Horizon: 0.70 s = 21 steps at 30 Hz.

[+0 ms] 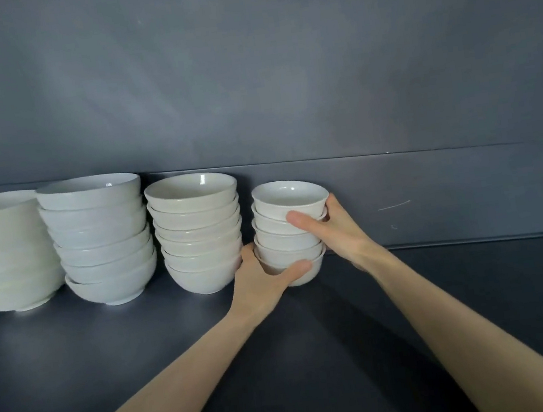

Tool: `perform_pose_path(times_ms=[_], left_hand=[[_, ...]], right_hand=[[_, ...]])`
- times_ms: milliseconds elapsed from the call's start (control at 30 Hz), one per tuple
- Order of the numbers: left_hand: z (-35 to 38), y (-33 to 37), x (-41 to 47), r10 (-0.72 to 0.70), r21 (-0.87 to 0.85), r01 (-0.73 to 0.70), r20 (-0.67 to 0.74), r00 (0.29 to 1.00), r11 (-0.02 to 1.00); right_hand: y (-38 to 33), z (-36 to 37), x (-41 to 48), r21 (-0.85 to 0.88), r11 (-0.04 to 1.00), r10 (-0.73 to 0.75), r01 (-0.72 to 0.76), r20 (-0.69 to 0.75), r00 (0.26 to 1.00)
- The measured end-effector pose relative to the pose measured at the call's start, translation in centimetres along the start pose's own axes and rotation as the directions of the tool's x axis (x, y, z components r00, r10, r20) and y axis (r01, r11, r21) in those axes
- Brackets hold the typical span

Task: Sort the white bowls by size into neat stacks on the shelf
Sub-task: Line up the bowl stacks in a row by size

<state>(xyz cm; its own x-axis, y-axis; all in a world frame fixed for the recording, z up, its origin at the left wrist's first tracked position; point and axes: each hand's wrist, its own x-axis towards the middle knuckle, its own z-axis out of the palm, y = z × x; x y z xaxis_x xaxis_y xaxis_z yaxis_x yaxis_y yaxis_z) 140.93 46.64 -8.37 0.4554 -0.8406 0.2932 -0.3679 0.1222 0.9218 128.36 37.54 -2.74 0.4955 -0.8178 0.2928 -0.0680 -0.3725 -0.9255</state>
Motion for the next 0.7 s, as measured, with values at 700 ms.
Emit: perform_pose_path(times_ms=[700], left_hand=[[-0.35, -0.53, 0.33, -0.001, -0.050, 0.006, 0.097, 0.995, 0.999]], right_hand=[[-0.16, -0.46, -0.08, 0.037, 0.999, -0.012, 0.013, -0.020, 1.000]])
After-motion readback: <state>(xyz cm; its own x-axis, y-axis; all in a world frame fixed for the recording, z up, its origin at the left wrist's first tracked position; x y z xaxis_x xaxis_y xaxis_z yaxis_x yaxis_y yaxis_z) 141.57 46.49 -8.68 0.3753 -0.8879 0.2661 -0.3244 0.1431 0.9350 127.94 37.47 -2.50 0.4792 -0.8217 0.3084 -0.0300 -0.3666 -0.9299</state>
